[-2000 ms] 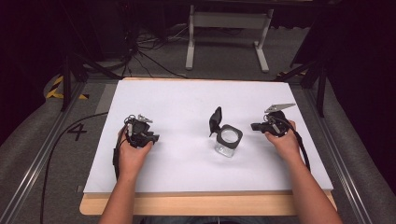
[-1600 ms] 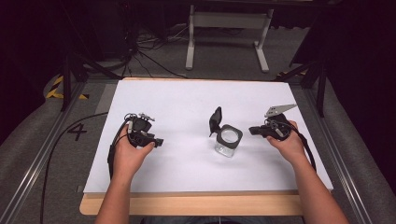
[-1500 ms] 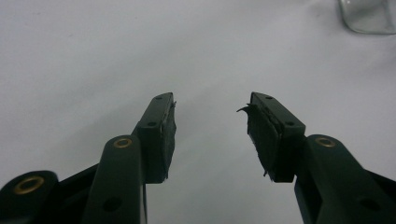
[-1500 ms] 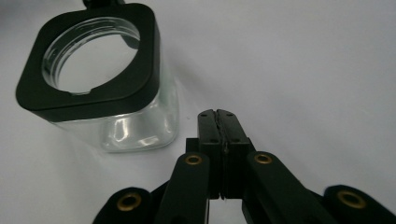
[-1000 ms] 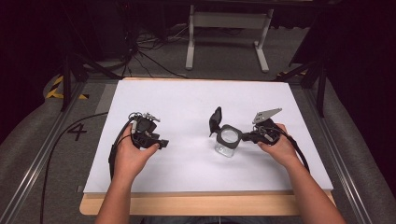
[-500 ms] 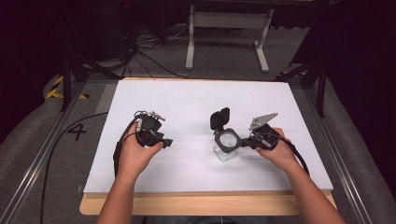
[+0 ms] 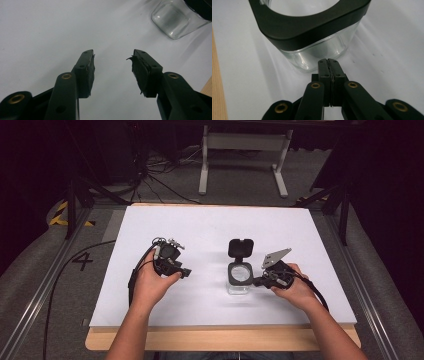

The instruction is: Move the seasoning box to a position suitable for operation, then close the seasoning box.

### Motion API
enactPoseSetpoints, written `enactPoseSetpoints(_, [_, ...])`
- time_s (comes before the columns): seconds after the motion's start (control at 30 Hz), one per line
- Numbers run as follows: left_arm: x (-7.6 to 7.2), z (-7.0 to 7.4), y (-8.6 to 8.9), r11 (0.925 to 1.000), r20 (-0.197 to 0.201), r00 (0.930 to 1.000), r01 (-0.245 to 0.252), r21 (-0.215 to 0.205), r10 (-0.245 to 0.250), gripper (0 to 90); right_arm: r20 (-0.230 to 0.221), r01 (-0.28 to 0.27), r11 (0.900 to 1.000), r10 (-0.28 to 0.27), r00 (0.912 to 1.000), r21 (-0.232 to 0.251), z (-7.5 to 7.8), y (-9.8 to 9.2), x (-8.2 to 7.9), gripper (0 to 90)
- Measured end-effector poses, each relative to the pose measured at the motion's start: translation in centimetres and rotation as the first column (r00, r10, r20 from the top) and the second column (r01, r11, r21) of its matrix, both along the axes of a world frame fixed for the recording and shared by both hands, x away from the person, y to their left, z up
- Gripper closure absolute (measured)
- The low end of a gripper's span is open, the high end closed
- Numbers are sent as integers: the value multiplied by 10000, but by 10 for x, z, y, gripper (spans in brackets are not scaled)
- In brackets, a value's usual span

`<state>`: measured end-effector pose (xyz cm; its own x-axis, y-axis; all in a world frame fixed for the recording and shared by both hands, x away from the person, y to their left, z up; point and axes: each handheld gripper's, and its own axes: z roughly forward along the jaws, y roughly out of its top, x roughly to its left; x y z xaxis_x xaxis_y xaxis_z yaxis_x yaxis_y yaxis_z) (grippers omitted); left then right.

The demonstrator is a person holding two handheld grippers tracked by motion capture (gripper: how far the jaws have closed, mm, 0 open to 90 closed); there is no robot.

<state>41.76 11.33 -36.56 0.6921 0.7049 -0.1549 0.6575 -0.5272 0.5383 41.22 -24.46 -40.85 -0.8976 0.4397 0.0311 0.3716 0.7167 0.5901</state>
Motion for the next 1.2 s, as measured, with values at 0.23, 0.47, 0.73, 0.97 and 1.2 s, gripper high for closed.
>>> enactPoseSetpoints(0.23, [0,-1,-3,9999,-44,9999,162,-10,-162,526,56,19,10000,-19,10000,95,3,0,-1,900])
enactPoseSetpoints(0.47, [-9,3,-14,9920,283,9928,1173,-471,-1160,644,346,479,9971,-500,9981,599,18,-12,0,900])
enactPoseSetpoints(0.73, [-22,8,-40,9695,513,9728,2295,-856,-2258,856,561,809,9886,-886,9945,1274,43,-24,3,900])
enactPoseSetpoints(0.97, [-29,5,-59,9514,499,9591,2828,-1219,-2787,899,688,807,9829,-931,9933,1656,69,-29,9,900])
enactPoseSetpoints(1.2, [-33,1,-68,9406,560,9531,3027,-1541,-2975,900,714,698,9722,-877,9936,2234,90,-27,10,900])
